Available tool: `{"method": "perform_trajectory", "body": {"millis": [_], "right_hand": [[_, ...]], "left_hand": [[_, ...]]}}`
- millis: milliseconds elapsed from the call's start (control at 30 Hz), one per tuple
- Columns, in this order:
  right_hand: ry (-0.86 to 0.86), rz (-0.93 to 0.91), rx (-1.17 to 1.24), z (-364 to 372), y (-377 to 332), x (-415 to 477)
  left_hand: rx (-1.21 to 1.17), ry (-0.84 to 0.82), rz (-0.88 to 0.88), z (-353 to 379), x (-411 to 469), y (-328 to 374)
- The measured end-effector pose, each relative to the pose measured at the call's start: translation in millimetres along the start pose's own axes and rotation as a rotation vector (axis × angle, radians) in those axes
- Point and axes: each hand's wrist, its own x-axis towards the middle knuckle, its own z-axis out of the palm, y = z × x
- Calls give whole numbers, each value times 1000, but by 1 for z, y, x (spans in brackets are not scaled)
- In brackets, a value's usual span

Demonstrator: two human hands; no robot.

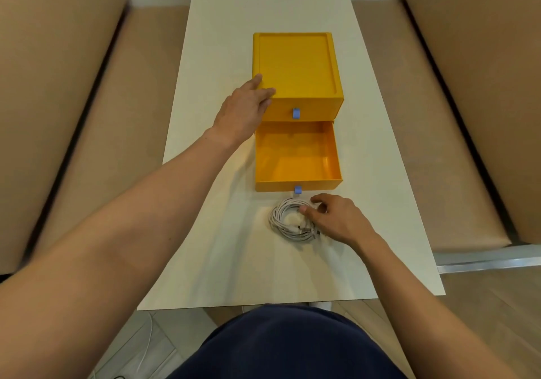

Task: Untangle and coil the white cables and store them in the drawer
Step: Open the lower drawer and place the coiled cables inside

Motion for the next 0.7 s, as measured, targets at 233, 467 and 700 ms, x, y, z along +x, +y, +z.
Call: {"method": "perform_trajectory", "body": {"millis": [233, 467, 700], "right_hand": [[13, 69, -37, 10, -8, 7], [29, -2, 184, 11, 7, -7], [153, -113, 317, -25, -4, -39]], "left_hand": [[-14, 3, -13, -1, 0, 2], [-5, 0, -8, -2, 1, 1], [-11, 13, -1, 0, 2, -2]]}}
